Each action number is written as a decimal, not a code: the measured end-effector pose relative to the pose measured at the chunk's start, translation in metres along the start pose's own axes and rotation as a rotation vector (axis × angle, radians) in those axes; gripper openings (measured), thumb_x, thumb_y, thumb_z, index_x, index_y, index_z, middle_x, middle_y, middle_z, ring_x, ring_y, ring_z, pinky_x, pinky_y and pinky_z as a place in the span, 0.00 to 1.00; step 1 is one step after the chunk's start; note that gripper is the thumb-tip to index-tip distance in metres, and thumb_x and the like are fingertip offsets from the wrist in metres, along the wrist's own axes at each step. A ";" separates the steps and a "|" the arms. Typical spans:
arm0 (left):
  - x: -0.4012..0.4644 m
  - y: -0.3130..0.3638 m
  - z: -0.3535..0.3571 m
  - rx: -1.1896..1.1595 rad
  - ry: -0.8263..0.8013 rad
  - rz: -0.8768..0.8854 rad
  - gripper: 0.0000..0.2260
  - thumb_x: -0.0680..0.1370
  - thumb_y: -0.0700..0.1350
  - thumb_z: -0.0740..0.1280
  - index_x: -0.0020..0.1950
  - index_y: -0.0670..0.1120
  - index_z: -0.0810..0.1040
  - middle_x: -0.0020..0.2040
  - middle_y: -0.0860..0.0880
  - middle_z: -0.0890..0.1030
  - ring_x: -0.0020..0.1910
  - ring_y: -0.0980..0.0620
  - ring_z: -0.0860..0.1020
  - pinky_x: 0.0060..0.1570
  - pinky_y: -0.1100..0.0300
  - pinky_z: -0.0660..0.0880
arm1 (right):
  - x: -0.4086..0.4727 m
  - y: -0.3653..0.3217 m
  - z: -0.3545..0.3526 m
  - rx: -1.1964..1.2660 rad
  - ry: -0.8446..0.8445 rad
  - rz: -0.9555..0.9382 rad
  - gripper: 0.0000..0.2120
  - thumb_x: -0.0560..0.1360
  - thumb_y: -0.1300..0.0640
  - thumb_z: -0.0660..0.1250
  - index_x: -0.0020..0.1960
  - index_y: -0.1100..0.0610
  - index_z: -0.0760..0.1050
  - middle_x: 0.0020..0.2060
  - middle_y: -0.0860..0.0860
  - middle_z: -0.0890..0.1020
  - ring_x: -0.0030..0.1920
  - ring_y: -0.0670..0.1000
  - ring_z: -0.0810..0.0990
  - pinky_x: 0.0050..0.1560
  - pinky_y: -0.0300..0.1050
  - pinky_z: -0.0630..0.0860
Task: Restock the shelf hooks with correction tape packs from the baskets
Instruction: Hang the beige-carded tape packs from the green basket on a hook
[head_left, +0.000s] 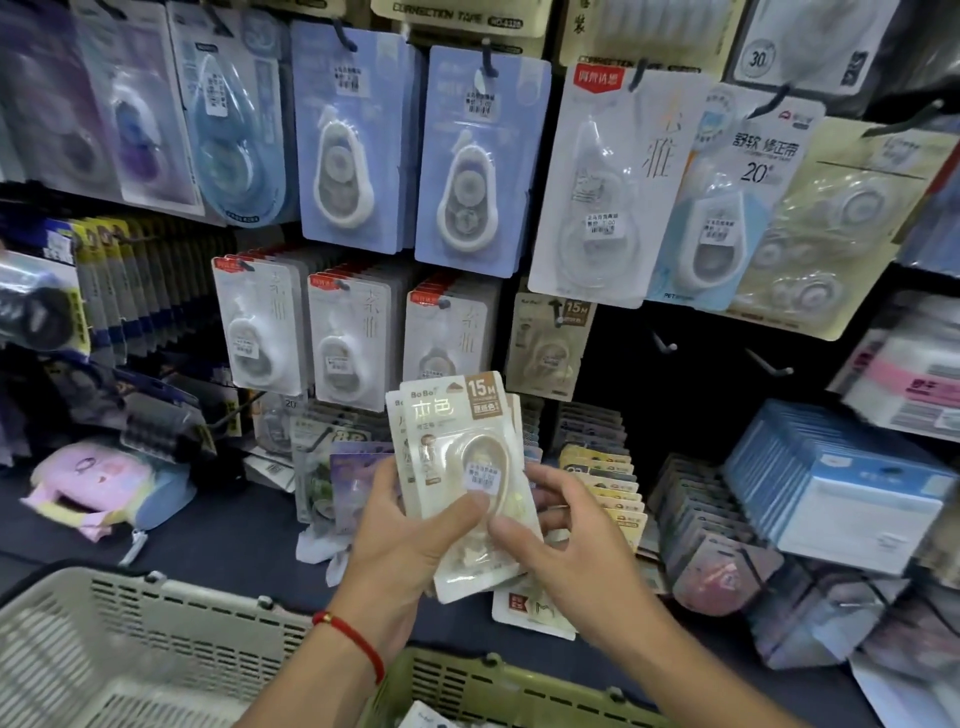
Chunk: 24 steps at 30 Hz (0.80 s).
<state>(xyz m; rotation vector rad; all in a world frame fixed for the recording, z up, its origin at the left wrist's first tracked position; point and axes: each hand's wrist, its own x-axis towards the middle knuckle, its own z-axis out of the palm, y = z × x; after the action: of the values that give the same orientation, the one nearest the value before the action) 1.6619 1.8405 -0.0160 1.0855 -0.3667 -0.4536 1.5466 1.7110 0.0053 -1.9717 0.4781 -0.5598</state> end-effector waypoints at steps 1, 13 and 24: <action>-0.001 0.000 0.001 -0.003 -0.007 -0.012 0.39 0.54 0.50 0.85 0.64 0.51 0.77 0.52 0.48 0.88 0.50 0.47 0.88 0.41 0.57 0.84 | 0.001 -0.001 -0.002 0.011 0.021 0.000 0.23 0.72 0.41 0.79 0.62 0.35 0.73 0.52 0.32 0.81 0.51 0.39 0.82 0.50 0.42 0.83; -0.007 0.010 0.007 -0.039 -0.038 -0.038 0.52 0.49 0.59 0.89 0.70 0.47 0.75 0.61 0.45 0.86 0.62 0.41 0.84 0.65 0.38 0.77 | 0.008 -0.003 -0.013 0.162 0.002 0.118 0.02 0.81 0.56 0.72 0.52 0.53 0.84 0.44 0.51 0.89 0.38 0.56 0.89 0.42 0.55 0.86; 0.005 0.010 -0.008 -0.055 0.133 0.016 0.30 0.66 0.41 0.81 0.66 0.49 0.78 0.57 0.48 0.87 0.58 0.44 0.86 0.63 0.36 0.79 | 0.011 -0.005 -0.033 0.173 0.265 -0.022 0.06 0.86 0.52 0.63 0.55 0.55 0.75 0.33 0.59 0.84 0.27 0.51 0.78 0.27 0.45 0.72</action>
<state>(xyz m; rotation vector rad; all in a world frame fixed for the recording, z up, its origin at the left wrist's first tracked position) 1.6718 1.8479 -0.0099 1.0526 -0.2441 -0.3729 1.5370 1.6830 0.0250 -1.7479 0.5528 -0.8542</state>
